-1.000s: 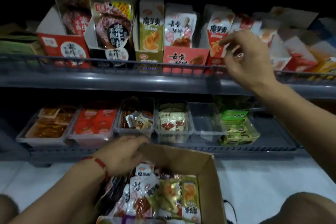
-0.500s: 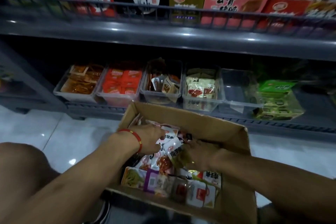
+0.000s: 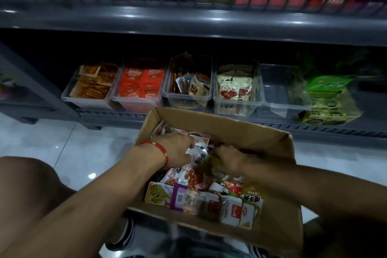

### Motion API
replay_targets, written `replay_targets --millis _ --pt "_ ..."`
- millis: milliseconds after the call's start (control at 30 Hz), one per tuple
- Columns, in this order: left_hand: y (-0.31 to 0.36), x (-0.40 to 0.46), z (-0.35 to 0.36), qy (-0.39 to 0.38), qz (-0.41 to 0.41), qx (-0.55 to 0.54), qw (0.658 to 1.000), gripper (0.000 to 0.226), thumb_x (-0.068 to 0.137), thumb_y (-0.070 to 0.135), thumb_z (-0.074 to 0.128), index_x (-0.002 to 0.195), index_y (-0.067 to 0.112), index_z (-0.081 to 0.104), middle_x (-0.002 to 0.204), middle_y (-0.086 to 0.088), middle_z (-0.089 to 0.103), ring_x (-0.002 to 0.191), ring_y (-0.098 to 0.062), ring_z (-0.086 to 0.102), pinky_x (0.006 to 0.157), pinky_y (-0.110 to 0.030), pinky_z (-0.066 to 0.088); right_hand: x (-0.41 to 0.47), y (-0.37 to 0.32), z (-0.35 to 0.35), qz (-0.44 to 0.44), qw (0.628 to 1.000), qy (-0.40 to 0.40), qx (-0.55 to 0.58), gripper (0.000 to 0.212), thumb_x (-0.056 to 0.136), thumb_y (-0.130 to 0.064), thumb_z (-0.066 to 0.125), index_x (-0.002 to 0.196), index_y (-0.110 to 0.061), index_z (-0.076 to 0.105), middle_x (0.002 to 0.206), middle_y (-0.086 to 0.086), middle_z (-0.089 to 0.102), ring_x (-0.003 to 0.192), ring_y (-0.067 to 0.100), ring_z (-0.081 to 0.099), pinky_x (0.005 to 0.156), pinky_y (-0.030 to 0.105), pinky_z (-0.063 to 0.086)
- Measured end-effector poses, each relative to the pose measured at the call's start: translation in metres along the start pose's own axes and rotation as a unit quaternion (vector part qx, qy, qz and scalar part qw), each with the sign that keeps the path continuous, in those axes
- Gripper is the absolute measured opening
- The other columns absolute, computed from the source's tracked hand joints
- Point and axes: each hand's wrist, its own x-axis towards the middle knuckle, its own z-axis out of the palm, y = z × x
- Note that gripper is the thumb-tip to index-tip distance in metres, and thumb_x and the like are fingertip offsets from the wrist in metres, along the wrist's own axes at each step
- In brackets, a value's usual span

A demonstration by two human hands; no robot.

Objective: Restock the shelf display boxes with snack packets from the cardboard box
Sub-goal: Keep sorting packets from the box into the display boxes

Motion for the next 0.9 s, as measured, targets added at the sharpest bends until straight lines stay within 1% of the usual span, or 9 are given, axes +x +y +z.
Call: replay_targets --millis 100,167,233,300,433,600,733,800,900 --pt "-0.002 -0.001 0.005 0.084 -0.042 -0.041 0.995 0.039 0.095 0.043 0.064 0.127 0.021 0.058 0.127 -0.004 0.065 0.115 -0.024 0.060 0.092 -0.029 0.048 -0.007 0.002 -0.022 -0.023 0.985 0.028 0.169 0.034 0.090 -0.030 0.077 0.120 -0.017 0.067 0.111 -0.002 0.073 0.099 0.018 0.070 0.080 0.026 0.055" --pt "0.004 -0.002 0.006 0.133 -0.048 -0.230 0.963 0.032 0.090 0.048 0.072 0.111 0.026 0.063 0.113 0.009 0.069 0.106 -0.016 0.066 0.090 -0.030 0.052 -0.023 -0.001 -0.038 -0.053 0.947 0.028 0.316 0.034 0.086 -0.025 0.082 0.117 -0.018 0.070 0.108 -0.003 0.077 0.101 0.017 0.073 0.090 0.036 0.059" --pt "0.019 -0.006 0.000 0.147 -0.045 -0.500 0.852 0.022 0.092 0.038 0.073 0.109 0.024 0.069 0.111 0.006 0.075 0.101 -0.017 0.072 0.091 -0.041 0.060 -0.044 -0.008 -0.052 -0.077 0.896 0.005 0.437 0.039 0.084 -0.022 0.082 0.120 -0.016 0.070 0.112 -0.001 0.077 0.108 0.017 0.072 0.099 0.037 0.055" --pt "0.030 -0.011 -0.008 0.176 -0.047 -0.631 0.754 0.017 0.097 0.019 0.068 0.114 0.021 0.068 0.111 -0.003 0.077 0.098 -0.022 0.075 0.088 -0.044 0.062 -0.062 -0.014 -0.060 -0.087 0.868 -0.015 0.489 0.040 0.084 -0.020 0.081 0.121 -0.012 0.068 0.113 0.000 0.077 0.111 0.014 0.070 0.106 0.034 0.048" --pt "0.025 -0.017 -0.028 0.231 -0.018 -0.685 0.691 0.030 0.093 0.008 0.069 0.121 0.019 0.067 0.112 -0.005 0.077 0.098 -0.025 0.075 0.089 -0.050 0.060 -0.097 -0.008 -0.074 -0.091 0.843 -0.018 0.530 0.027 0.092 -0.005 0.070 0.118 -0.009 0.066 0.108 0.003 0.078 0.105 0.013 0.072 0.096 0.030 0.053" --pt "0.020 -0.036 -0.043 0.307 0.038 -0.668 0.677 0.024 0.087 0.008 0.074 0.112 0.010 0.074 0.104 -0.014 0.077 0.102 -0.036 0.072 0.092 -0.053 0.057 -0.127 0.009 -0.085 -0.060 0.805 0.075 0.586 0.027 0.093 -0.008 0.069 0.119 -0.003 0.065 0.099 0.011 0.078 0.080 0.018 0.074 0.068 0.031 0.062" --pt "0.030 -0.051 -0.039 0.391 0.182 -0.434 0.791 0.031 0.086 0.003 0.076 0.108 0.023 0.080 0.130 0.005 0.068 0.122 -0.007 0.062 0.101 -0.035 0.056 -0.136 0.020 -0.083 -0.050 0.797 0.148 0.584 0.019 0.094 -0.016 0.070 0.112 -0.010 0.067 0.103 0.014 0.078 0.083 0.022 0.073 0.067 0.034 0.058" --pt "0.035 -0.055 -0.033 0.398 0.253 -0.322 0.821 0.042 0.087 0.002 0.074 0.110 0.036 0.078 0.149 0.012 0.051 0.138 -0.008 0.047 0.107 -0.033 0.052 -0.136 0.020 -0.077 -0.040 0.800 0.154 0.578 0.018 0.097 -0.020 0.066 0.111 -0.009 0.066 0.105 0.013 0.077 0.084 0.020 0.071 0.067 0.032 0.054" --pt "0.041 -0.050 -0.019 0.456 0.300 -0.111 0.831 0.039 0.087 0.016 0.069 0.113 0.044 0.075 0.156 0.008 0.042 0.145 -0.014 0.036 0.120 -0.028 0.032 -0.136 0.015 -0.076 -0.042 0.740 0.078 0.666 0.030 0.107 -0.027 0.050 0.122 -0.005 0.064 0.109 0.017 0.075 0.086 0.027 0.071 0.065 0.034 0.057"
